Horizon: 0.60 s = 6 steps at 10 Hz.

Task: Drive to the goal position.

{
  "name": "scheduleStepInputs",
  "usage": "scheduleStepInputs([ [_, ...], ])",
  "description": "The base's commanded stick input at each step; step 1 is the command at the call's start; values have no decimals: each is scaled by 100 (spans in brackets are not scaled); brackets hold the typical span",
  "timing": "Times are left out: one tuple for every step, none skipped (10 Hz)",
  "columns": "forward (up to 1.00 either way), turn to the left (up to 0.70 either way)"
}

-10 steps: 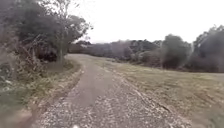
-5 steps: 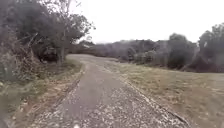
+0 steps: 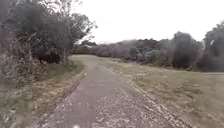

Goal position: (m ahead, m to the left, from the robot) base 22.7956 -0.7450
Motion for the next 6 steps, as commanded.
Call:
scheduleStepInputs([
  [60, 0],
  [60, 0],
  [60, 0],
  [60, 0],
  [60, 1],
  [60, 4],
])
